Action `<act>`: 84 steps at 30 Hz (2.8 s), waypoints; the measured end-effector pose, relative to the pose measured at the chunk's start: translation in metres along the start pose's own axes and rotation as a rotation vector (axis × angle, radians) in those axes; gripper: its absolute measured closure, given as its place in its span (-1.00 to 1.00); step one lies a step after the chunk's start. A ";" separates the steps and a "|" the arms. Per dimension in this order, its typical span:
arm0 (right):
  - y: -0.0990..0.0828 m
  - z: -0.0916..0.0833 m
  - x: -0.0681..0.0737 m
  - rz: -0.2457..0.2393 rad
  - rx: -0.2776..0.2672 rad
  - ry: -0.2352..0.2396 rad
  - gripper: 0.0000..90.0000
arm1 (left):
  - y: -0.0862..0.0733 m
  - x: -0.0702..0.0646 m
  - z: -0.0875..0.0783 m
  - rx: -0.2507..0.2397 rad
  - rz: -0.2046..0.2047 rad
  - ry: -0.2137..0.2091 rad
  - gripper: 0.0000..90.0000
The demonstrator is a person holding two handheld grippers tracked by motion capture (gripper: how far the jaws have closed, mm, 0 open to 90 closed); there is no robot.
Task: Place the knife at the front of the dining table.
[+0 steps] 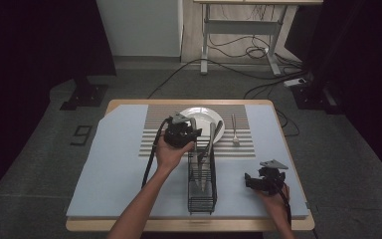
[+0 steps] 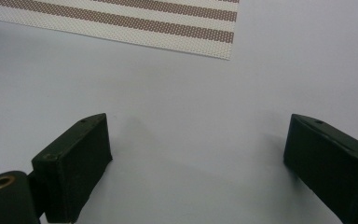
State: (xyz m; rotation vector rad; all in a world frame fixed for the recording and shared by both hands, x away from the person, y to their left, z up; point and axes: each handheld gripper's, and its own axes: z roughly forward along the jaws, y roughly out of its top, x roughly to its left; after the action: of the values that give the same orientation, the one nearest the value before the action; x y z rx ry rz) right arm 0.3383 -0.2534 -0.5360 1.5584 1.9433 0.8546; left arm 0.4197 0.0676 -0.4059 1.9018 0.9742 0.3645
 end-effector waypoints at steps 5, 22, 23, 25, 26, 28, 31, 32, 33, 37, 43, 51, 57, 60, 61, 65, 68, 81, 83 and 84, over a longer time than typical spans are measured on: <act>0.000 0.000 0.000 0.002 0.000 0.000 -0.85 | -0.001 0.001 0.000 -0.024 -0.026 -0.024 0.54; 0.000 0.000 0.000 0.003 0.001 0.000 -0.85 | 0.003 -0.001 -0.014 -0.122 -0.047 -0.144 0.74; 0.000 0.000 0.000 0.003 0.001 0.001 -0.85 | 0.003 -0.001 -0.015 -0.135 -0.047 -0.148 0.75; 0.000 0.000 0.000 0.003 0.001 0.000 -0.84 | 0.005 -0.002 -0.018 -0.152 -0.055 -0.170 0.78; 0.000 0.000 0.000 0.003 0.001 0.001 -0.85 | 0.006 -0.003 -0.020 -0.155 -0.057 -0.179 0.78; 0.000 0.000 0.000 0.002 0.001 0.000 -0.85 | 0.006 -0.003 -0.021 -0.165 -0.062 -0.193 0.79; 0.000 0.000 0.000 0.002 0.001 0.000 -0.85 | 0.007 -0.003 -0.025 -0.182 -0.070 -0.203 0.82; 0.000 0.000 0.000 0.003 0.001 0.000 -0.85 | 0.008 -0.003 -0.027 -0.190 -0.064 -0.197 0.83; 0.000 0.000 0.000 0.002 0.001 0.000 -0.84 | 0.009 -0.003 -0.029 -0.193 -0.056 -0.191 0.85; 0.000 0.000 0.000 0.001 0.004 0.001 -0.85 | 0.013 -0.005 -0.035 -0.201 -0.020 -0.178 0.85; 0.000 0.000 0.000 0.001 0.004 0.001 -0.85 | 0.018 -0.006 -0.045 -0.240 -0.018 -0.184 0.86; 0.000 0.000 0.000 0.003 0.004 0.001 -0.85 | 0.035 -0.005 -0.081 -0.347 -0.012 -0.199 0.86; 0.000 0.000 0.000 -0.005 0.002 -0.002 -0.85 | 0.040 0.003 -0.104 -0.394 -0.024 -0.202 0.86; 0.000 0.000 0.000 -0.005 0.002 -0.003 -0.85 | 0.039 0.008 -0.110 -0.407 -0.047 -0.209 0.86; 0.000 0.000 0.000 -0.004 0.002 -0.003 -0.85 | 0.038 0.009 -0.111 -0.408 -0.050 -0.210 0.86; 0.000 0.000 0.000 -0.005 0.004 -0.002 -0.85 | 0.037 0.014 -0.115 -0.413 -0.066 -0.216 0.86; 0.000 0.000 0.000 -0.005 0.004 -0.002 -0.85 | 0.037 0.015 -0.118 -0.420 -0.064 -0.212 0.86; 0.000 0.000 0.000 -0.005 0.004 -0.002 -0.85 | 0.040 0.020 -0.135 -0.432 -0.035 -0.153 0.86; 0.000 0.000 0.000 -0.005 0.005 -0.002 -0.85 | 0.038 0.022 -0.136 -0.429 -0.035 -0.151 0.86; 0.000 0.000 0.000 -0.005 0.005 -0.002 -0.85 | 0.037 0.023 -0.136 -0.426 -0.035 -0.147 0.86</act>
State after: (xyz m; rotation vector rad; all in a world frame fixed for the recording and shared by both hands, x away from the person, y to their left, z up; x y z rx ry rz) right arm 0.3384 -0.2533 -0.5357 1.5557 1.9484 0.8462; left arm 0.3703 0.1582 -0.3073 1.5006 0.7605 0.3720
